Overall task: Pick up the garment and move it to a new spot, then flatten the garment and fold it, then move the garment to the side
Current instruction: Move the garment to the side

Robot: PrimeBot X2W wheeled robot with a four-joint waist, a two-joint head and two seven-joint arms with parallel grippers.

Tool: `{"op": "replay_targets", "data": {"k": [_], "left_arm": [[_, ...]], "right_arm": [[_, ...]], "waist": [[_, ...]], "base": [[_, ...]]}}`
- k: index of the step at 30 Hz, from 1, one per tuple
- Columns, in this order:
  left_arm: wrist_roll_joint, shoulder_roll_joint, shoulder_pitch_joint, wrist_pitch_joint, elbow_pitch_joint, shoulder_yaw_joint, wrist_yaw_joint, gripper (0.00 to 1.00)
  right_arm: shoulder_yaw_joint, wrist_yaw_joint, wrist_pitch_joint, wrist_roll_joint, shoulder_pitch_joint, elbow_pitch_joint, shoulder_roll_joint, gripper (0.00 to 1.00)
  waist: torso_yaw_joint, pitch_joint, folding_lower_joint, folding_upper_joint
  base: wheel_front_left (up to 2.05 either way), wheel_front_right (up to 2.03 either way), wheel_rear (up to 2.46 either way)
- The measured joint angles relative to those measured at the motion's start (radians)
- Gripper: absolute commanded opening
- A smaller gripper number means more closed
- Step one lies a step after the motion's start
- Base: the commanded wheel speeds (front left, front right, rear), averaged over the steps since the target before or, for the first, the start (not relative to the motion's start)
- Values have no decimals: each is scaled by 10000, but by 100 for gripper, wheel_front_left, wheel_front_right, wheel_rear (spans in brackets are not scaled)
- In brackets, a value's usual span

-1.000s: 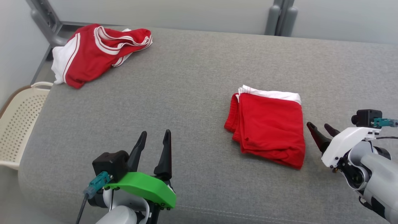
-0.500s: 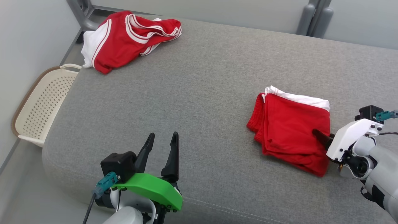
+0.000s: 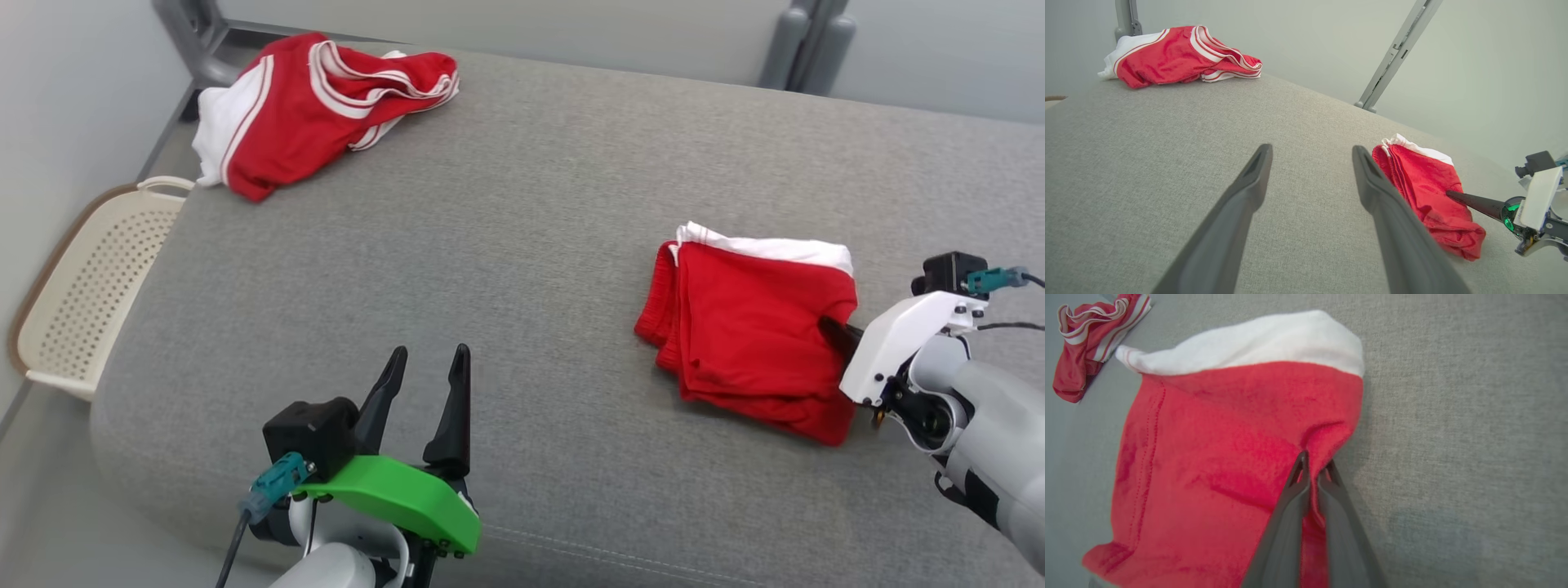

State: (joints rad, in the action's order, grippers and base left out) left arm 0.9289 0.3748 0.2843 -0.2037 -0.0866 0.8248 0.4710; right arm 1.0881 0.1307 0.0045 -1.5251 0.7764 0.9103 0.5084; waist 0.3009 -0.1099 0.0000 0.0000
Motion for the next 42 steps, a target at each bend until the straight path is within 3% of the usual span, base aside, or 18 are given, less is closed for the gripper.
{"op": "replay_targets", "data": {"k": [7, 16, 26, 35, 42], "left_arm": [[-109, 81, 63, 17, -117, 48, 56, 100], [-224, 161, 351, 96, -238, 0, 117, 100], [-514, 286, 995, 460, -407, 94, 132, 100], [-788, 474, 1562, 805, -734, 174, 230, 100], [-1248, 662, 2159, 1156, -1342, 311, 449, 100]], "right_arm": [[272, 2, -81, 516, 376, -591, 491, 0], [378, 2, -213, 790, 788, -899, 1011, 0], [431, 2, -297, 1072, 1500, -823, 1120, 0], [410, 2, -403, 1354, 2523, -230, 1045, 0], [343, 2, -416, 1707, 3599, 230, 1638, 0]], "waist": [[-881, -25, 0, 0], [-2510, -125, 0, 0], [-4445, -596, 0, 0], [-4943, -1496, 0, 0], [-4965, -2354, 0, 0]], "base": [[0, 0, 0], [0, 0, 0], [0, 0, 0], [0, 0, 0], [0, 0, 0]]}}
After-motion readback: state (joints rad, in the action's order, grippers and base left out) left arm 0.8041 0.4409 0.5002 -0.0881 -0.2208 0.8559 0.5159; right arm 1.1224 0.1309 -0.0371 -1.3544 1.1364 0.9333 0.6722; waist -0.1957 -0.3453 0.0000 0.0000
